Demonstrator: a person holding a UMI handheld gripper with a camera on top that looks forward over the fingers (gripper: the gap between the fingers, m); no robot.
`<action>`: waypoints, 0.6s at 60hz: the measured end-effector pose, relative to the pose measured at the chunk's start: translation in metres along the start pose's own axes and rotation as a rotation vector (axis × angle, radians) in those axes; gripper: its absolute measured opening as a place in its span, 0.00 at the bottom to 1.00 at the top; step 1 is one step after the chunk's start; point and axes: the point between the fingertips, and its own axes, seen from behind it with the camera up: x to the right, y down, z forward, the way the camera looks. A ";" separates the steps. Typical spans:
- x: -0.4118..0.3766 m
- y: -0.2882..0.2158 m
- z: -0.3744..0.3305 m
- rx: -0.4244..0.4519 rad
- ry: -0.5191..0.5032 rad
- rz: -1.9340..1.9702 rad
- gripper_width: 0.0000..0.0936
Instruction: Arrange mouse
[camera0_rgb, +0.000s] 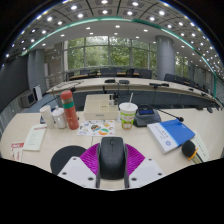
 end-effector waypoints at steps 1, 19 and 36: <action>-0.009 -0.004 0.003 0.007 -0.007 -0.002 0.34; -0.165 0.061 0.072 -0.097 -0.084 -0.052 0.34; -0.173 0.118 0.101 -0.179 -0.044 -0.075 0.52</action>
